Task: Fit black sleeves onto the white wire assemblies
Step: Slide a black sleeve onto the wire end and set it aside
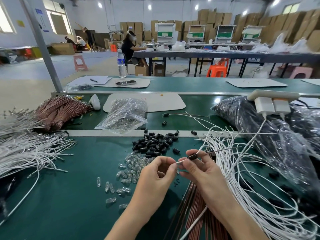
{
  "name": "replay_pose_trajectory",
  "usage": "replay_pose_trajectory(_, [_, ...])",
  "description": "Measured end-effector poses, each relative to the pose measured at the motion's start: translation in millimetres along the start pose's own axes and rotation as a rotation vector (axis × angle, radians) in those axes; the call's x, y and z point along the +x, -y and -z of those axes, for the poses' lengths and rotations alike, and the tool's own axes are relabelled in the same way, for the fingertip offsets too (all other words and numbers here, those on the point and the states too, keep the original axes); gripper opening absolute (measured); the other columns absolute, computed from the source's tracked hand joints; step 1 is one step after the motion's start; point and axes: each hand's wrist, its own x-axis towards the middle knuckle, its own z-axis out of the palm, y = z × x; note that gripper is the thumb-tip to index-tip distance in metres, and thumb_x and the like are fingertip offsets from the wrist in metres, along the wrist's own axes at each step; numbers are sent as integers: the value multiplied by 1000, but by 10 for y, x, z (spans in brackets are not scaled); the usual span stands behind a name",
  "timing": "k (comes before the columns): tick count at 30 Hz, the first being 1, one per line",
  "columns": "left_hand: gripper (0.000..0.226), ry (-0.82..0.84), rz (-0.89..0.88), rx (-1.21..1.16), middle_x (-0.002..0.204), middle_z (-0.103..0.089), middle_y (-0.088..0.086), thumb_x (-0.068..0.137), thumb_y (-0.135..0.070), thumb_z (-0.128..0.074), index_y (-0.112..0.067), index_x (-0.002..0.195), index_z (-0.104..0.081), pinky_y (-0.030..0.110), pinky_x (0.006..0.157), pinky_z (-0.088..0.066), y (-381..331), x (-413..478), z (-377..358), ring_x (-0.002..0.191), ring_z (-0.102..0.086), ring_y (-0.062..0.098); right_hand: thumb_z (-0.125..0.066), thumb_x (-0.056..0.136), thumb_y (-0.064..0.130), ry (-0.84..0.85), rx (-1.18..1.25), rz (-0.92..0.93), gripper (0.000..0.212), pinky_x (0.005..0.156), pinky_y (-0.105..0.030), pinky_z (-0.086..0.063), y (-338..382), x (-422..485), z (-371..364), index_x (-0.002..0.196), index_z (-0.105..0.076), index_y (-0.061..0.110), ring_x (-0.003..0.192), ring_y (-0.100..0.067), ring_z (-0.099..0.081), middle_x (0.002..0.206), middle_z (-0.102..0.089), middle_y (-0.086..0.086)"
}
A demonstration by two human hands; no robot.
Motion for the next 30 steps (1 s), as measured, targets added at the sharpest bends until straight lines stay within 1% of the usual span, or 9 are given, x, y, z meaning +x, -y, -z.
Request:
replay_pose_trajectory(5, [9, 51, 5, -28, 92, -75, -10, 97, -27, -65, -29, 103, -71, 22, 78, -55, -21, -1, 17, 84, -69, 7, -81, 71, 21, -29, -8, 6, 19, 75, -25, -60, 13, 10, 36, 88, -76, 27, 89, -23, -75, 90, -75, -10])
replay_pose_trajectory(8, [16, 38, 3, -9, 90, -74, -9, 97, -36, -60, -28, 103, -72, 24, 82, -55, -10, 5, 38, 86, -69, 6, -78, 74, 17, -40, 21, -6, 18, 76, -25, -60, 8, 19, 54, 88, -76, 26, 86, -21, -75, 85, -75, -9])
replay_pose_trajectory(11, [18, 37, 4, -4, 85, -73, -5, 98, -37, -58, -25, 96, -73, 30, 80, -55, 3, 7, 51, 82, -68, 11, -79, 74, 17, -28, 16, -16, 19, 77, -24, -60, -4, 16, 48, 91, -77, 27, 86, -20, -75, 85, -75, -9])
replay_pose_trajectory(14, [20, 55, 4, 5, 85, -73, -5, 98, -40, -58, -26, 96, -73, 27, 78, -55, 11, -3, 63, 81, -67, 10, -80, 74, 21, -36, -12, -6, 21, 78, -25, -59, -4, 16, 48, 93, -77, 30, 87, -19, -74, 84, -74, -6])
replay_pose_trajectory(18, [17, 52, 24, -1, 85, -73, -5, 99, -34, -59, -25, 94, -73, 20, 75, -52, 13, -2, 69, 79, -67, 8, -78, 74, 24, -15, -70, -1, 27, 79, -25, -59, -4, 8, 37, 99, -76, 34, 87, -19, -74, 85, -74, -2])
replay_pose_trajectory(22, [19, 16, 33, -3, 80, -72, -6, 99, -33, -59, -23, 90, -72, 16, 69, -49, 8, -2, 61, 72, -65, 4, -78, 75, 21, 4, -116, 12, 30, 77, -24, -59, 14, -1, 25, 101, -76, 37, 86, -20, -74, 86, -74, -7])
replay_pose_trajectory(26, [18, 9, 38, 11, 78, -72, -7, 100, -28, -60, -23, 88, -72, 15, 69, -49, 4, 16, 49, 71, -64, 3, -80, 74, 23, 23, -111, 1, 32, 78, -23, -59, 48, 5, 31, 102, -75, 38, 88, -21, -75, 88, -76, -9])
replay_pose_trajectory(28, [18, 15, 32, 23, 79, -71, -6, 100, -28, -60, -23, 88, -72, 18, 69, -51, 11, 19, 38, 72, -65, 6, -81, 74, 22, 28, -100, -7, 33, 78, -22, -59, 50, 18, 44, 104, -76, 35, 88, -21, -75, 89, -76, -10])
replay_pose_trajectory(30, [18, 26, 26, 24, 78, -71, -3, 99, -30, -59, -24, 88, -72, 28, 71, -54, 12, 3, 28, 74, -65, 15, -81, 73, 21, 19, -81, -15, 36, 79, -23, -59, 43, 24, 54, 106, -75, 31, 89, -22, -75, 89, -76, -10])
